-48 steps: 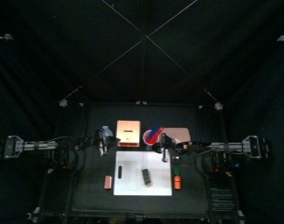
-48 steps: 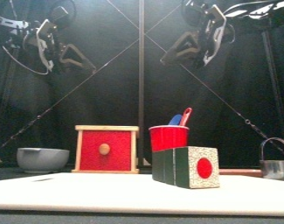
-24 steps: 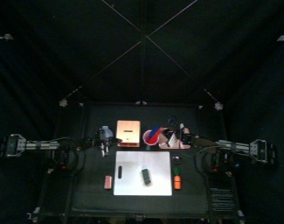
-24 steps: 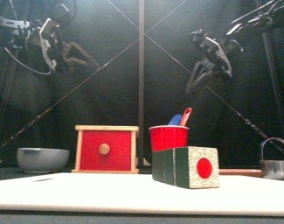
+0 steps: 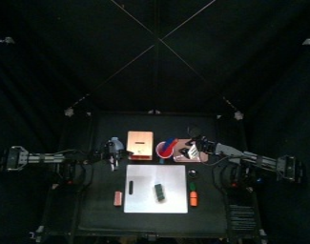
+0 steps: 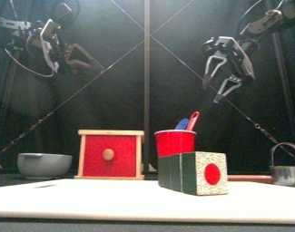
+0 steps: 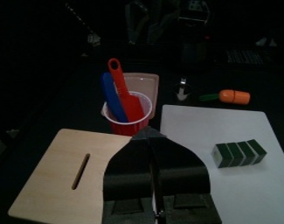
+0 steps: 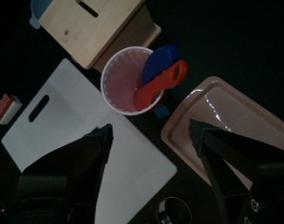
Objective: Grasp knife
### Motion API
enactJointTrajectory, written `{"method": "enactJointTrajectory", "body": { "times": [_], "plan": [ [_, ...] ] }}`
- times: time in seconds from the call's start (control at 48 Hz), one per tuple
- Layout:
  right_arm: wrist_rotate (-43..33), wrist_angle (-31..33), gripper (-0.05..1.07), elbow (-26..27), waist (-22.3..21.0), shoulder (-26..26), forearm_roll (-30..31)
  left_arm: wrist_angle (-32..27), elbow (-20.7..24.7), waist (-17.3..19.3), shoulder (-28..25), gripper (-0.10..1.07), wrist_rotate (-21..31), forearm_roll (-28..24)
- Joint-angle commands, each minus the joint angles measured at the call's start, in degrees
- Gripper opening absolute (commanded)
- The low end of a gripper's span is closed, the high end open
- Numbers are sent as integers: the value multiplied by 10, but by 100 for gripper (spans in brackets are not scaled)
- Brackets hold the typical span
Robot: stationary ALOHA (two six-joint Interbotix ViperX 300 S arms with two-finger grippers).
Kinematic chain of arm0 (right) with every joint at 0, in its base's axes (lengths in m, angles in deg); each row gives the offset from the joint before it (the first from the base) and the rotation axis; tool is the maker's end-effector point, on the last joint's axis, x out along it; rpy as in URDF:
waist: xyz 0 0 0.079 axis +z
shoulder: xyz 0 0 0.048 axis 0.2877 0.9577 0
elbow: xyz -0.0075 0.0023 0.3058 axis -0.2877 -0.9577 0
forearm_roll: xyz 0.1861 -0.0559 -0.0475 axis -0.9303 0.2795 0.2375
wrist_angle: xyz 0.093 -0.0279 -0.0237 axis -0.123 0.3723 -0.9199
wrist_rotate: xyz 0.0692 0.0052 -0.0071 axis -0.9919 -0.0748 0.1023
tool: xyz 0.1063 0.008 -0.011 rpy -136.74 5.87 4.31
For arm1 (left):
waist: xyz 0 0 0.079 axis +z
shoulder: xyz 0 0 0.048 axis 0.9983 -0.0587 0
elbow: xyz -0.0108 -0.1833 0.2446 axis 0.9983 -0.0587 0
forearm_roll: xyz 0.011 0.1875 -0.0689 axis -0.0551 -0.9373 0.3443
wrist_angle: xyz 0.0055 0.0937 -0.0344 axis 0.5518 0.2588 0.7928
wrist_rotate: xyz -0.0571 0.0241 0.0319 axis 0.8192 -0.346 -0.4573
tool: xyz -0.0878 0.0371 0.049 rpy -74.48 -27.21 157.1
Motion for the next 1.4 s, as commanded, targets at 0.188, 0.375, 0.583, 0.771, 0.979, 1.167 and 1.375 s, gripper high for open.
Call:
{"method": "enactJointTrajectory", "body": {
  "times": [0.188, 0.375, 0.583, 0.771, 0.979, 1.167, 1.375],
  "plan": [
    [175, 34, 98, 47, -78, 64, -164, 2, 11, -1, 0, 6, 0, -1],
    [267, 54, 98, 71, -118, 118, -231, 2, 11, 0, 0, 6, 0, -1],
    [302, 94, 98, 97, -139, 162, -257, 2, 8, 4, 0, 6, 0, -1],
    [314, 125, 98, 133, -141, 200, -265, 2, 6, 4, 0, 6, 0, -1],
    [315, 171, 98, 170, -139, 243, -265, 2, 3, 4, 0, 6, 1, 0],
    [315, 180, 93, 180, -138, 258, -263, 2, 1, 4, 0, 6, 1, 0],
    [314, 182, 77, 181, -139, 258, -265, 2, -1, 4, 0, 6, 1, 0]
  ]
}}
